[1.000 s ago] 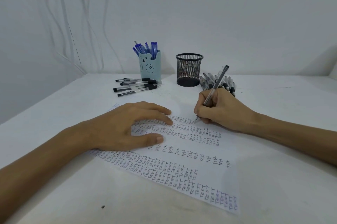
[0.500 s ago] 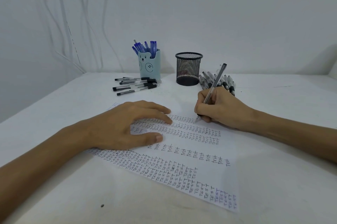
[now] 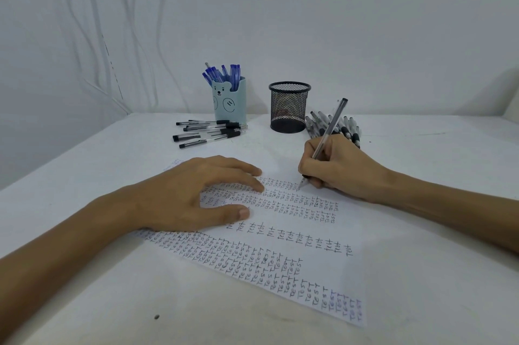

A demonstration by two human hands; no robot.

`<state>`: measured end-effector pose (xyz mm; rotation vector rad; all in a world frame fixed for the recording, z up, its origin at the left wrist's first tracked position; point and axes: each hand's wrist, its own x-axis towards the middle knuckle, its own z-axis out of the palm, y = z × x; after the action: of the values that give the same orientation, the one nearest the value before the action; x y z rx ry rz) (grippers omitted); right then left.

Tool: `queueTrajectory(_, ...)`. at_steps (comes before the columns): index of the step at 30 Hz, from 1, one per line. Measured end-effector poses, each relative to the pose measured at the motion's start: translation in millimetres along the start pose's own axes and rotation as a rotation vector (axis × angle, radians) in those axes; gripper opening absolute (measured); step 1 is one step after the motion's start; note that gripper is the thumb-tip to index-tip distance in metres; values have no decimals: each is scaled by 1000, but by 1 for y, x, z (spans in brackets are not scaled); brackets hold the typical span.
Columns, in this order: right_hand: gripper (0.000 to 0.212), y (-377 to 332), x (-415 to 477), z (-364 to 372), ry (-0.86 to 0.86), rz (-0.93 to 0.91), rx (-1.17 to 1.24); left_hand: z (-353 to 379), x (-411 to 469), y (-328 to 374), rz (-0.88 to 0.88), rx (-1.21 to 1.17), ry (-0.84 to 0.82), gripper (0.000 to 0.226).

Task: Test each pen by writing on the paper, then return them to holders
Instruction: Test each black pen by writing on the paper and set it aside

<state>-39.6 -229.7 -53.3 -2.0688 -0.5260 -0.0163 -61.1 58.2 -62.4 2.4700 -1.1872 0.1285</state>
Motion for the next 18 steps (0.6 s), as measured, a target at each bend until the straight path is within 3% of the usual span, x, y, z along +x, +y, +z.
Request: queueTrajectory(18,24,0,2,1,56,30,-52,1,1,-2,-9,7,8,41)
